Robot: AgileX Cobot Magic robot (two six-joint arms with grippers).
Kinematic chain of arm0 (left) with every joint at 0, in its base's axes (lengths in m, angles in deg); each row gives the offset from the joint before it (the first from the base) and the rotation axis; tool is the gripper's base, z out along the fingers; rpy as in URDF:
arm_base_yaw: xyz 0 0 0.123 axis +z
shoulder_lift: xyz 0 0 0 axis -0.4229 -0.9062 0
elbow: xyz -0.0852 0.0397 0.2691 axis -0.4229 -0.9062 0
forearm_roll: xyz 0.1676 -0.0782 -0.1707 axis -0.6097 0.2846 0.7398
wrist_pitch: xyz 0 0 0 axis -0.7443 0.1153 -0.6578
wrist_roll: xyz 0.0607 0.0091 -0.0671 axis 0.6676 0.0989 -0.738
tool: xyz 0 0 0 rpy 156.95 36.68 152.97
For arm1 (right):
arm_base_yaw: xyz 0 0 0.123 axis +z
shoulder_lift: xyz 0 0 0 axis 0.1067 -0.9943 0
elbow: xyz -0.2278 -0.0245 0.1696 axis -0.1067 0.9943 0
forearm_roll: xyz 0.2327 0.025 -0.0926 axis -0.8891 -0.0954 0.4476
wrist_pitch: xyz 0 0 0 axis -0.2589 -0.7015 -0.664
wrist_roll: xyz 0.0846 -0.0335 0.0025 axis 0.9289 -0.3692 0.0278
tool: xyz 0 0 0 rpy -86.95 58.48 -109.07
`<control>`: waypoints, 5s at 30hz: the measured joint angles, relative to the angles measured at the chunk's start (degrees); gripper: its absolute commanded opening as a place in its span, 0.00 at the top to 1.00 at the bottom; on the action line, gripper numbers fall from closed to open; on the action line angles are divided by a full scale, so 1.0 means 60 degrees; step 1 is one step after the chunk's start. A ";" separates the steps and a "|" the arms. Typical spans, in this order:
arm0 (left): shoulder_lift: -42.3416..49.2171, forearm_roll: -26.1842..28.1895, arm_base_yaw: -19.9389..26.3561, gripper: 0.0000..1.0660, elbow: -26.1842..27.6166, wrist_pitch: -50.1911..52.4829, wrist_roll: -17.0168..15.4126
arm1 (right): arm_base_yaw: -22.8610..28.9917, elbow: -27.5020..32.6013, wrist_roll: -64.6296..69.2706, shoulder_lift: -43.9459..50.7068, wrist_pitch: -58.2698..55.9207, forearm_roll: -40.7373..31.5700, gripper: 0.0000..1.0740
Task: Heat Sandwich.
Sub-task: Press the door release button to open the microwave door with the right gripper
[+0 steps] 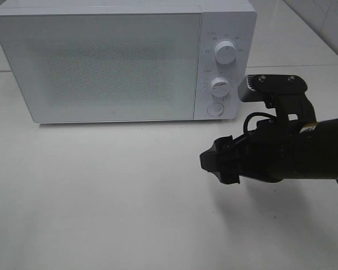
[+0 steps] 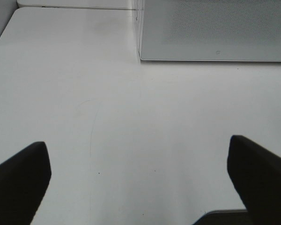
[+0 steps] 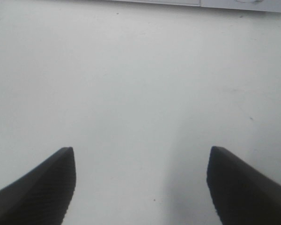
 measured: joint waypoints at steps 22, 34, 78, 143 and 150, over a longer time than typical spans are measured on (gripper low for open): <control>0.0000 0.0000 0.0000 0.09 0.0000 0.0000 0.0000 | 0.0000 -0.0468 -0.0420 0.3104 -0.4947 0.2063 0.29; 0.0000 0.0000 0.0000 0.09 0.0000 0.0000 0.0000 | 0.0000 -0.1079 0.1337 0.5854 -0.7983 0.4374 0.29; 0.0000 0.0000 0.0000 0.09 0.0000 0.0000 0.0000 | -0.4899 -0.0181 0.2387 1.3149 -1.0542 0.5510 0.29; 0.0000 0.0000 0.0000 0.09 0.0000 0.0000 0.0000 | -0.4899 -0.0210 0.2387 0.6570 -0.2005 0.5510 0.29; 0.0000 0.0000 0.0000 0.09 0.0000 0.0000 0.0000 | -0.4899 -0.0210 0.2387 0.4994 0.0678 0.5510 0.29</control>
